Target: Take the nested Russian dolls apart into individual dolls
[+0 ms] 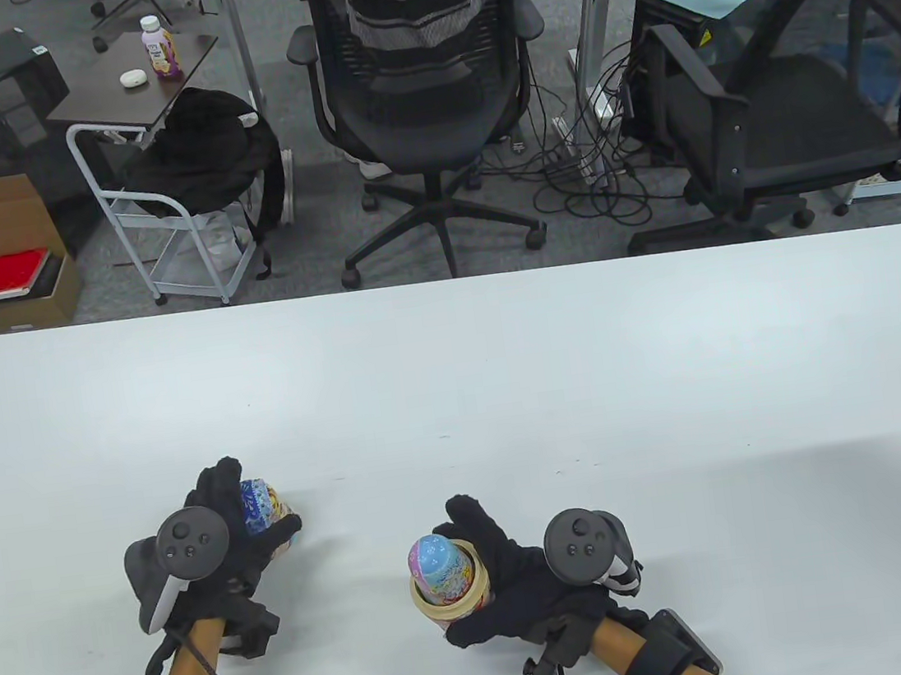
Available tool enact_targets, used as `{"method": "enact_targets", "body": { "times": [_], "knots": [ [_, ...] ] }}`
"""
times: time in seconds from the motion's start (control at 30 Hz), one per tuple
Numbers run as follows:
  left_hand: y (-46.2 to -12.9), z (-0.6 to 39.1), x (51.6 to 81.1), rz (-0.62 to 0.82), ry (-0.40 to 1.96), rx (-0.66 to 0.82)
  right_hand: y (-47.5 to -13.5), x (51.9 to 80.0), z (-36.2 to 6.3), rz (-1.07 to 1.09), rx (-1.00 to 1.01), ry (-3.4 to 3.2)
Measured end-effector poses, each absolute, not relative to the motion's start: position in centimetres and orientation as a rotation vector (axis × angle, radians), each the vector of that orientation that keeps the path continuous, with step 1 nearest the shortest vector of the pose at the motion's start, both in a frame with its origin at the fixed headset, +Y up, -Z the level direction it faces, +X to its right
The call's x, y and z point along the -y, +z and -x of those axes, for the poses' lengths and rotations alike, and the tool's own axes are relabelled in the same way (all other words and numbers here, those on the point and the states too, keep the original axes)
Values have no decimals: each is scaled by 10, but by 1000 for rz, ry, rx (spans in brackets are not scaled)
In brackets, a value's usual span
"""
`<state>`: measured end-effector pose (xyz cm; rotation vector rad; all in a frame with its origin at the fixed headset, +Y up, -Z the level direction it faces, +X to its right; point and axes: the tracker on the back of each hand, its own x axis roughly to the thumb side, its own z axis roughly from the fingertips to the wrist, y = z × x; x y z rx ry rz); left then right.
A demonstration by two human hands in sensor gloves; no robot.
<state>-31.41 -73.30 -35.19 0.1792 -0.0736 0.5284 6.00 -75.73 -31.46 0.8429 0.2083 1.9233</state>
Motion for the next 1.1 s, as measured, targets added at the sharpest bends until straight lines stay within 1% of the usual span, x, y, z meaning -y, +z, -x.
{"method": "enact_targets", "body": {
  "times": [0.03,0.07,0.13,0.2,0.23,0.3,0.33,0.37,0.43,0.47,0.5,0.53,0.57,0.6,0.77,0.93,1.1],
  "knots": [
    [-344,309,717,-249,535,125,-315,757,-59,-839,-208,1933],
    [-338,304,708,-280,542,164,-315,757,-58,-835,-208,1941],
    [-318,284,683,-325,599,344,-315,758,-56,-829,-218,1961],
    [-303,263,675,-286,702,497,-315,758,-54,-834,-226,1969],
    [-294,246,674,-240,775,576,-314,758,-53,-841,-227,1979],
    [-283,220,676,-153,843,692,-312,758,-51,-852,-220,1991],
    [-280,211,677,-137,841,709,-312,758,-51,-854,-219,1992],
    [-277,197,679,-132,793,721,-311,757,-50,-859,-219,1990],
    [-274,183,681,-153,690,743,-309,757,-48,-869,-217,1989],
    [-273,179,682,-158,653,738,-308,757,-48,-872,-217,1988],
    [-271,176,683,-199,621,723,-308,756,-47,-878,-219,1987],
    [-271,175,682,-227,630,745,-308,757,-47,-879,-218,1992],
    [-270,176,681,-205,653,746,-308,757,-47,-882,-222,1988],
    [-270,177,680,-185,683,753,-308,756,-47,-887,-228,1981],
    [-269,187,669,-186,780,791,-305,753,-44,-917,-234,1980],
    [-265,205,653,-295,834,783,-308,753,-48,-908,-227,2016],
    [-264,235,640,-370,917,715,-314,753,-57,-881,-217,2082]
  ]
}}
